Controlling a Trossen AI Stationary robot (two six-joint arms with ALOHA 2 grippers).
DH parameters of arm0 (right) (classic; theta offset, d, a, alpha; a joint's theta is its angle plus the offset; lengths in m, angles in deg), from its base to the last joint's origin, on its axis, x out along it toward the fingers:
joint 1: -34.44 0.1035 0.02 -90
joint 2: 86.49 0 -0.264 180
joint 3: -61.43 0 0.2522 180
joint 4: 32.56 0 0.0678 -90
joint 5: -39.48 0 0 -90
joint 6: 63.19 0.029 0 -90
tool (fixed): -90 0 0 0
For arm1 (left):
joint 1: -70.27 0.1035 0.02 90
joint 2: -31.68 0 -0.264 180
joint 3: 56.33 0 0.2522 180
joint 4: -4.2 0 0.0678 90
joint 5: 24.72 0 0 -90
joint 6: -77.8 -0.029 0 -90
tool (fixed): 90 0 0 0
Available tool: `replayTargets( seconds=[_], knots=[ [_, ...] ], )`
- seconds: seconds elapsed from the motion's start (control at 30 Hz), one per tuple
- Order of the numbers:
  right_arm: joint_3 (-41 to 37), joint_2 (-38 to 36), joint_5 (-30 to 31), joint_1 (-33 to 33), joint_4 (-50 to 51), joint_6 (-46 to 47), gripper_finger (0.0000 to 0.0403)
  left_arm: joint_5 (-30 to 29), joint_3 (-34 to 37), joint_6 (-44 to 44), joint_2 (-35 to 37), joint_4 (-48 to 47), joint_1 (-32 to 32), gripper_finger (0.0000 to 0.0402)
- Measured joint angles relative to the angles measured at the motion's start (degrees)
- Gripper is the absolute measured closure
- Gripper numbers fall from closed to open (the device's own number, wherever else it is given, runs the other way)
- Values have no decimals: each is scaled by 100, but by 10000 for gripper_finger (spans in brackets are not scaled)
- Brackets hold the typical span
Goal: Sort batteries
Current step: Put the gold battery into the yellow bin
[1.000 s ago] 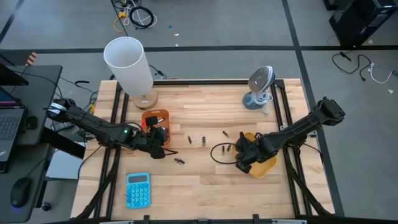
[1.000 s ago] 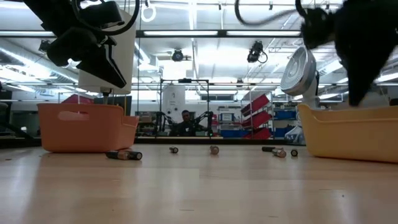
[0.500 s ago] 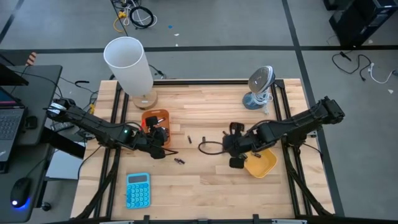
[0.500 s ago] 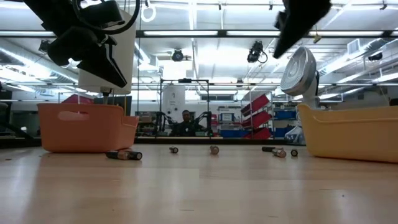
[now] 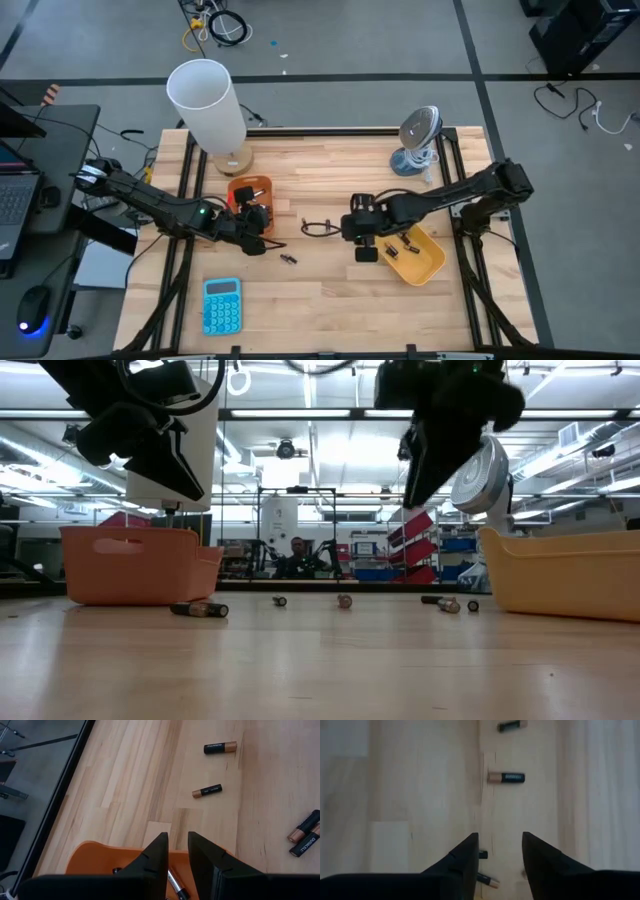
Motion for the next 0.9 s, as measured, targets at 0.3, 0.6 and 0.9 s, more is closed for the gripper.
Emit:
replayTargets(
  seconds=[0.3,0.6,0.9],
  knots=[
    [0,617,-97,-9,5,128,196,0,0,0,0,-2,0,325],
    [0,1105,-304,-16,102,172,136,0,0,0,0,0,0,325],
    [0,1143,-313,-46,253,152,105,0,0,-4,-2,0,0,325]
  ],
)
